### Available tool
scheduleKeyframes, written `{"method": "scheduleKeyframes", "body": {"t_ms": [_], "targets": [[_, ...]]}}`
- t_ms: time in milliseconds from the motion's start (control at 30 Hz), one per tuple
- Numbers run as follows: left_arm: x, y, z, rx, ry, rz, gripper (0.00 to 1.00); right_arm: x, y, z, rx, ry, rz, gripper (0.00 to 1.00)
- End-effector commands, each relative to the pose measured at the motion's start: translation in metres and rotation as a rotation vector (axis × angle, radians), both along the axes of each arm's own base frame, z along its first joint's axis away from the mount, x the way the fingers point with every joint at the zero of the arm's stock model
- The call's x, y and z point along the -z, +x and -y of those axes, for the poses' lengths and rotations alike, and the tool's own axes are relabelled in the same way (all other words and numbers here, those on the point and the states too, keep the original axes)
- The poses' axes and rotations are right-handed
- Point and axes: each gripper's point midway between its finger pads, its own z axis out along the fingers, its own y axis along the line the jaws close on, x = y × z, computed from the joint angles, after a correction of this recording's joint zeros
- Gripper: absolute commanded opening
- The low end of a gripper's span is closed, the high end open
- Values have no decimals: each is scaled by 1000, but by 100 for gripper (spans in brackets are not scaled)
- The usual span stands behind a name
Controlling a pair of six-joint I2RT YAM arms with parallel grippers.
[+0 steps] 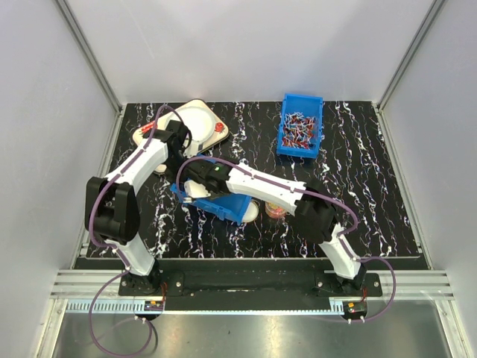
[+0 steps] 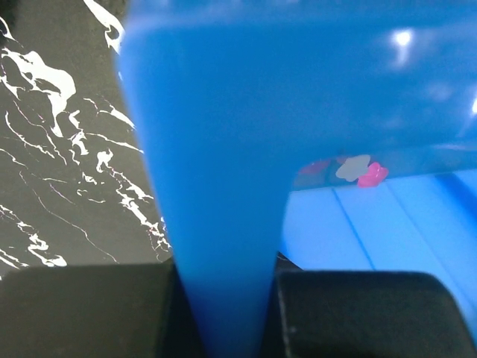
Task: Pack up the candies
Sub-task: Scoop the fake candies from the storage box.
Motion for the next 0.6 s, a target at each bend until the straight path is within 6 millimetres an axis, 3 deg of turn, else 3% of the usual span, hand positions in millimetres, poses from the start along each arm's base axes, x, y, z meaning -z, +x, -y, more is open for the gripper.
{"method": "scheduleKeyframes", "body": {"t_ms": [0,200,233,300,500,567], "targets": [[-27,10,17,14,-86,83,0,12,-22,-31,-75,83,-103,0],[-27,9,16,14,-88,85,0,28,-32,-59,-108,278,-143,0],[-28,9,16,12,-88,86,0,26,-34,-61,-110,307,-142,0],[-27,9,17,12,-88,85,0,38,-40,-61,-107,330,-172,0],[-28,8,16,12,-88,89,0,28,-41,-78,-62,564,-201,0],[-29,8,16,12,-87,91,0,12,-38,-79,-43,646,-197,0]]}}
